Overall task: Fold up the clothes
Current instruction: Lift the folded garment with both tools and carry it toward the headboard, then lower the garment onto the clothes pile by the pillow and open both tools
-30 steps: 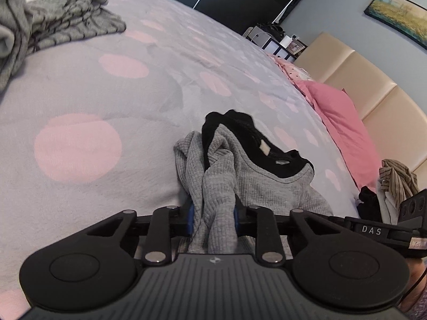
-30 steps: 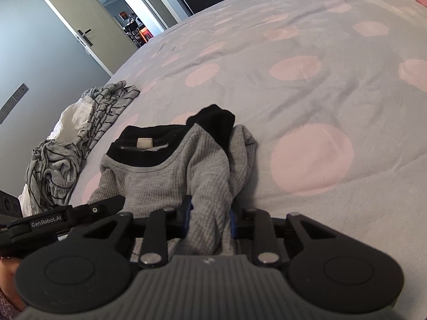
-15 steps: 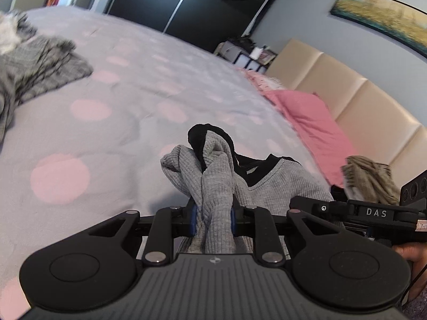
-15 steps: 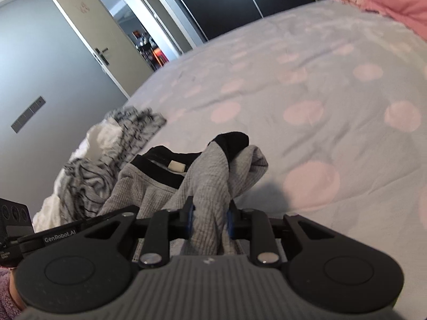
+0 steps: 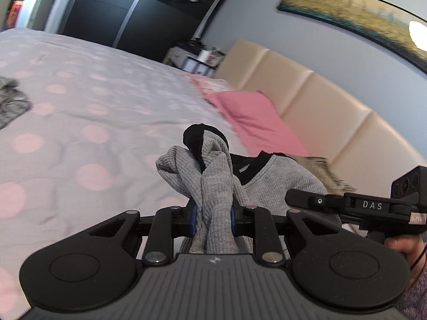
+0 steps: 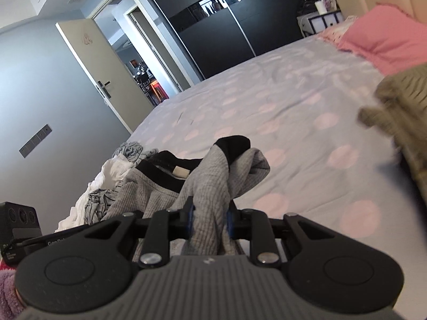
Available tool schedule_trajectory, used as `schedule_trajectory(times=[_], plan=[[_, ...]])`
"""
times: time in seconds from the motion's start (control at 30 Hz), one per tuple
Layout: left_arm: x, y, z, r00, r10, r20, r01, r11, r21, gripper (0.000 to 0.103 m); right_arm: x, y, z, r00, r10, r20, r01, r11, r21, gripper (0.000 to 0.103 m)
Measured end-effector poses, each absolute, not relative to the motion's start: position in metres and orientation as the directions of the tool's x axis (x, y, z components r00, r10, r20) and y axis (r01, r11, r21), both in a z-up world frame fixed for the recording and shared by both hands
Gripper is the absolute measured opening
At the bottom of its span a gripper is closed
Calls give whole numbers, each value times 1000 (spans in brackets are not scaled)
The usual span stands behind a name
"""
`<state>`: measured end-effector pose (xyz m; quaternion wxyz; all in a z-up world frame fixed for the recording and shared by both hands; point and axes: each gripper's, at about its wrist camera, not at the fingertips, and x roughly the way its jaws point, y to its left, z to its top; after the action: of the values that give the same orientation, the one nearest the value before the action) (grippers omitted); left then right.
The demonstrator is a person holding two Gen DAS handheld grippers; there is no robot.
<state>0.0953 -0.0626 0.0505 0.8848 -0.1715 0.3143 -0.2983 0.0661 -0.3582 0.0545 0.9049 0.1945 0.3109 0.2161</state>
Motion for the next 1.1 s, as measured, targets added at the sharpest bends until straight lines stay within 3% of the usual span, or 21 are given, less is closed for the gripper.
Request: schedule_trajectory(times=[0.33,0.6,0.83,1.1], plan=[[118,-187,92,492,-785,-376,568,617,-544,19,42,-490,136,778,408,-479,-202,883,424,24],[170,-294,108,435,-836,-334,594,545,-592,19,79,-594,174,814,327,-480,-133,909,395,25],[209,-368,91,410,-837,-362,564,545,-620,19,128,-678,163,814,315,-488,-110,908,403,25],[235,-420,47,459,-795,-397,493,600,-630,19,180,-736,112,804,312,-505,-89,905,417,25]])
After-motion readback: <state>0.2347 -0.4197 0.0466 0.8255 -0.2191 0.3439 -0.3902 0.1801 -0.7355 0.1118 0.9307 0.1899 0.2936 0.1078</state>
